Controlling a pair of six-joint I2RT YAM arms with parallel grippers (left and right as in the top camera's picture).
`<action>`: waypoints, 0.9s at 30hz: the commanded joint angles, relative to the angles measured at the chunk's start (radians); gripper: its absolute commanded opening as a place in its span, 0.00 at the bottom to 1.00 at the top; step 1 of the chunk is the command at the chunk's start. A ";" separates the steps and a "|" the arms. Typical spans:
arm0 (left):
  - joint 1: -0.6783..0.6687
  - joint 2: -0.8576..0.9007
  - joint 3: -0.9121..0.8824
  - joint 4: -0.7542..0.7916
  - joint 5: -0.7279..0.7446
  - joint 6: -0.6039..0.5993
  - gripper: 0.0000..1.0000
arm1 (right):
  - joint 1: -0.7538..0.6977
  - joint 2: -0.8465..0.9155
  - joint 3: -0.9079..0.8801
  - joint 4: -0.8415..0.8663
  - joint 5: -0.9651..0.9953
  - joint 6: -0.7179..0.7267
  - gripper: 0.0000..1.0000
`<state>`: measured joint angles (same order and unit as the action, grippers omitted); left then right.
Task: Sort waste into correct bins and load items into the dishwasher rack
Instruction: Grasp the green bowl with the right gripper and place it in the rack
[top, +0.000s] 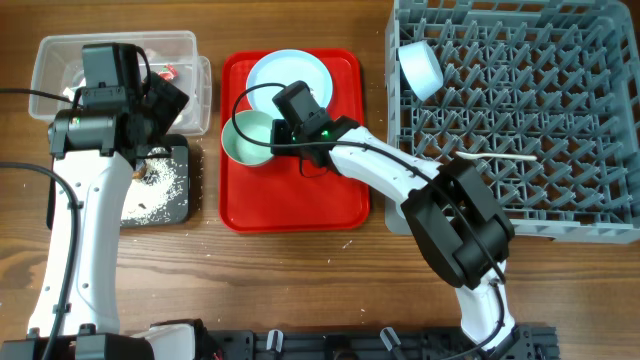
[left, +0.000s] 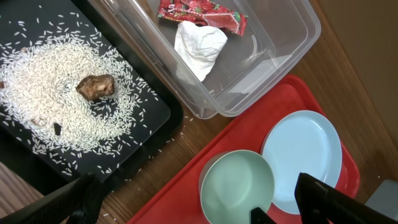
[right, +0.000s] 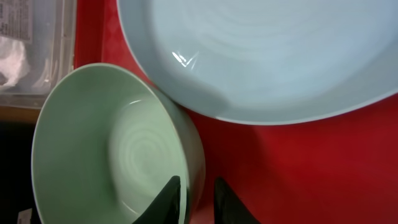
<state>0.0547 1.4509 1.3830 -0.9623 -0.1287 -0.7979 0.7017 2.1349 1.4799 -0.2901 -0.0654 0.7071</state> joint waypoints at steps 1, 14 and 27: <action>0.004 -0.016 0.014 0.000 0.002 0.006 1.00 | -0.002 0.029 -0.002 0.005 0.047 0.002 0.22; 0.004 -0.016 0.014 0.000 0.002 0.006 1.00 | -0.013 0.035 -0.002 -0.070 0.065 -0.049 0.04; 0.004 -0.016 0.014 0.000 0.002 0.006 1.00 | -0.180 -0.450 0.010 -0.367 0.447 -0.154 0.04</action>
<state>0.0547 1.4509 1.3830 -0.9619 -0.1287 -0.7979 0.5816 1.8751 1.4799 -0.5926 0.1482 0.5655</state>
